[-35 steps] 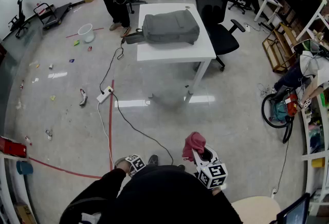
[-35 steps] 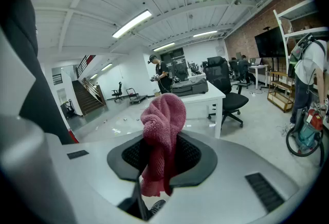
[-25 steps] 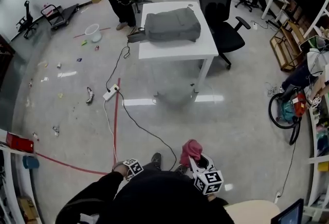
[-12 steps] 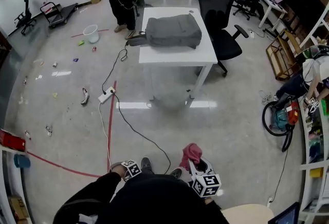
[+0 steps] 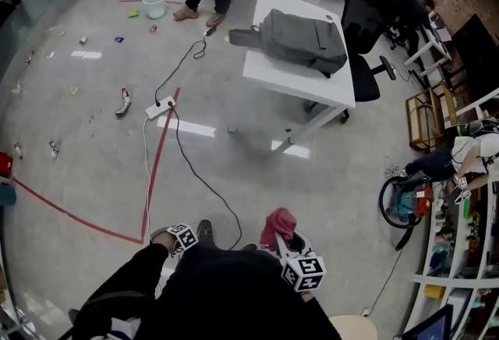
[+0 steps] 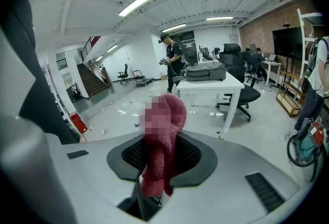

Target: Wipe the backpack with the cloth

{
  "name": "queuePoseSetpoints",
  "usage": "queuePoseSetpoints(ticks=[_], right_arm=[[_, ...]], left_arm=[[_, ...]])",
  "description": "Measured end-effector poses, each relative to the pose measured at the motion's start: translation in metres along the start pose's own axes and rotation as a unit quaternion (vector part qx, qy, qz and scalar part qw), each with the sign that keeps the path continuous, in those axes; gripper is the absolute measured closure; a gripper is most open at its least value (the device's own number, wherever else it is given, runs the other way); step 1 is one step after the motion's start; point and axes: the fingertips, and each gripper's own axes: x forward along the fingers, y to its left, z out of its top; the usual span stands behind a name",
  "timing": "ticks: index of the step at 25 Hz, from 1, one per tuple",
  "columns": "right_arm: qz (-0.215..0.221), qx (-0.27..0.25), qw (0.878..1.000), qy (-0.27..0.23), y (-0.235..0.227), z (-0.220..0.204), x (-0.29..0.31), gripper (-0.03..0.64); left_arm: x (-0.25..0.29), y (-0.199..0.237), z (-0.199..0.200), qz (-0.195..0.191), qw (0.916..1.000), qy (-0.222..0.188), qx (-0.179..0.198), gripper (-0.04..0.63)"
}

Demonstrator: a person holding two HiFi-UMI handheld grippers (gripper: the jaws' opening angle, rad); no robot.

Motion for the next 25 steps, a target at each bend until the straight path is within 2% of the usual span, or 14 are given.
queuePoseSetpoints(ticks=[4,6,10,13,16,23,25], right_arm=[[0.013,-0.016,1.000,0.013,0.018,0.013,0.026,0.508],[0.021,-0.021,0.999,0.017,0.023,0.018,0.037,0.508],[0.044,-0.026,0.998,0.023,0.025,0.029,0.063,0.508],[0.066,-0.030,0.997,0.025,0.016,0.041,0.089,0.508],[0.087,-0.033,0.996,0.015,-0.003,0.064,0.115,0.508],[0.119,-0.035,0.992,-0.011,-0.076,0.129,0.156,0.507],[0.128,-0.029,0.991,-0.015,-0.099,0.143,0.162,0.508]], left_arm=[[0.019,0.024,-0.056,-0.005,0.9992,0.036,-0.015,0.575],[0.019,0.032,-0.077,-0.009,0.9983,0.045,-0.035,0.575],[0.011,0.049,-0.088,-0.012,0.9956,0.053,-0.076,0.575],[0.007,0.056,-0.061,-0.014,0.9954,0.039,-0.087,0.575],[-0.009,0.054,-0.016,-0.016,0.9960,0.020,-0.086,0.575],[-0.069,0.061,0.103,0.004,0.9978,-0.017,-0.064,0.575],[-0.090,0.069,0.131,0.016,0.9971,-0.025,-0.070,0.575]])
